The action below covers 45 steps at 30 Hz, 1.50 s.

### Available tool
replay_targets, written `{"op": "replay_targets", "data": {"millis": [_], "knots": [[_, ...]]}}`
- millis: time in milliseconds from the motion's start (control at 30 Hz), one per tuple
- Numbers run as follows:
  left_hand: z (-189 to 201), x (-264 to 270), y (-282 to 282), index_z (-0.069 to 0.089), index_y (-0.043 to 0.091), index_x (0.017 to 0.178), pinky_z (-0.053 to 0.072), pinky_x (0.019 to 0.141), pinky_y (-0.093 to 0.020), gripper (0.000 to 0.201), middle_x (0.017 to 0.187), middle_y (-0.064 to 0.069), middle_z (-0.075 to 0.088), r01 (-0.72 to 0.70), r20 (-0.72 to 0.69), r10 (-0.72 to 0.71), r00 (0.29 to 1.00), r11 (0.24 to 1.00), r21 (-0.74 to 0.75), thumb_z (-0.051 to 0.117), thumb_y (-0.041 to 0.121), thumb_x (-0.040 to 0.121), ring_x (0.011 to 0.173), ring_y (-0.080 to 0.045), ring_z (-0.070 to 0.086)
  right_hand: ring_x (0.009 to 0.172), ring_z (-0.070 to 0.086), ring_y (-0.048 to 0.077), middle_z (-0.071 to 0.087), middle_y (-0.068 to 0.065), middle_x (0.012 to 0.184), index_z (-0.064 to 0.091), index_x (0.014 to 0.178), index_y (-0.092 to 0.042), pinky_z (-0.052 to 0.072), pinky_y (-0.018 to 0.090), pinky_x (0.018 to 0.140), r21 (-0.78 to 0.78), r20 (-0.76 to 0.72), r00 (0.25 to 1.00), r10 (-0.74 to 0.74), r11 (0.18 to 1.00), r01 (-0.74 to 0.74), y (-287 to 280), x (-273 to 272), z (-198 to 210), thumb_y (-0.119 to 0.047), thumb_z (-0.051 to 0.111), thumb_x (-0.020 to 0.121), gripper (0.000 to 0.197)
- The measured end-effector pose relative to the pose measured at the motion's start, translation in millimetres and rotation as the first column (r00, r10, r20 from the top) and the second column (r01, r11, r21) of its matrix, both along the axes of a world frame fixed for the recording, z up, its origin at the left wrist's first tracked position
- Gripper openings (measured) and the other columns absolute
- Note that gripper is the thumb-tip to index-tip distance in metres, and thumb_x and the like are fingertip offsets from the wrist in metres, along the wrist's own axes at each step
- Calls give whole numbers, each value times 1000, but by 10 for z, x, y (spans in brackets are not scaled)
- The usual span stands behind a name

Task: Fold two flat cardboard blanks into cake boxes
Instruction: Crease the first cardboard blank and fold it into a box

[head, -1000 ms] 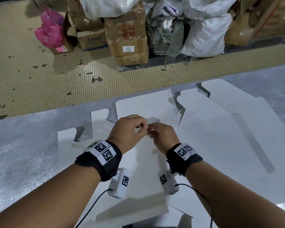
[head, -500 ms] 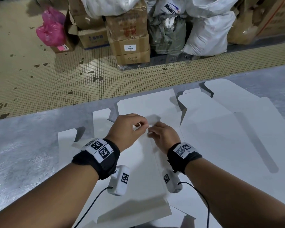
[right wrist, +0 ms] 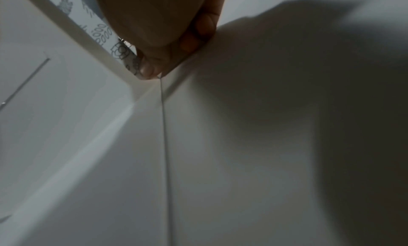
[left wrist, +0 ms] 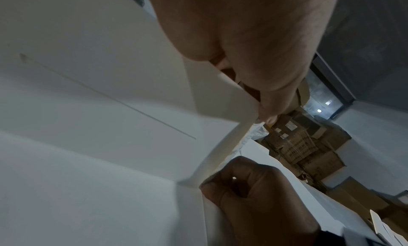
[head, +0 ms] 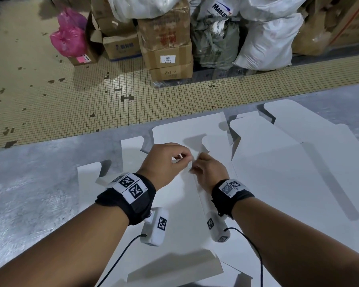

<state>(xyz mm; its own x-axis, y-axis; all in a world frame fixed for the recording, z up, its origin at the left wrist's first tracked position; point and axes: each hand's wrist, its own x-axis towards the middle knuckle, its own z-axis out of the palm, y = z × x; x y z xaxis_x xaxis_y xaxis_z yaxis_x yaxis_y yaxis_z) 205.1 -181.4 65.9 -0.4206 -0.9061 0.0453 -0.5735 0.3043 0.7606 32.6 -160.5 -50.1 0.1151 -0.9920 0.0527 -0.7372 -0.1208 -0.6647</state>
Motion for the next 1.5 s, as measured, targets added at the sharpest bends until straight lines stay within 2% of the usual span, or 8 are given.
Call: {"op": "replay_targets", "data": {"millis": [267,400,567,667,833,1067,1233,1500], "knots": [[84,237,59,75,29,109,50,88,-16,21,101,16,74,-89,38,85,996,989,120,75,33,87,97,3,65,69,59,25,54,-4,84,67,80,-14,36,27,56,57,-106,994,22,998,-16,15,36,42,-16,67,89,10],[164,779,191,76,31,98,46,78,-6,11,92,20,74,-218,68,211,975,968,123,76,29,87,89,3,68,78,58,16,51,-10,92,68,109,-19,43,29,69,159,-64,992,111,982,-100,64,-103,232,-18,63,92,18],[65,1538,487,77,29,95,49,85,-13,17,96,18,74,-414,-20,420,907,900,141,60,24,98,97,-1,67,60,47,4,48,-20,89,59,128,-25,45,16,59,-137,91,990,104,986,-91,294,-3,706,-31,70,85,45],[-87,1797,640,72,38,93,47,80,-9,24,94,19,73,-515,-58,532,845,837,188,55,25,101,93,-1,66,69,46,-7,43,-22,87,64,121,-24,42,12,61,-284,65,985,163,949,-138,258,262,1097,-43,60,88,39],[-268,1895,705,74,31,96,58,81,-32,26,88,14,73,-536,-149,587,796,797,277,51,20,103,84,-13,69,66,45,-13,45,-23,78,75,97,-21,36,11,61,-395,60,965,255,894,-212,46,864,1374,-29,60,89,18],[-364,1953,759,75,23,90,58,79,-24,31,85,3,75,-507,-220,594,774,789,348,60,-3,94,83,-20,72,102,61,25,68,3,108,73,111,-14,49,34,93,-140,-36,897,440,887,-441,-42,1635,1247,-15,64,90,23],[-370,1959,748,73,29,82,48,73,-14,29,75,13,72,-459,-183,526,831,833,308,71,-1,85,70,-5,64,88,66,17,72,3,95,76,100,-12,54,35,84,-92,65,919,390,919,-383,77,1834,1066,-10,59,92,19],[-440,1915,622,72,32,76,57,83,-30,26,83,3,75,-470,-222,574,788,794,386,79,8,81,82,-15,71,83,64,16,69,-4,86,74,88,-17,54,35,76,-76,-32,917,396,914,-398,56,1913,1065,-32,62,86,19]]}}
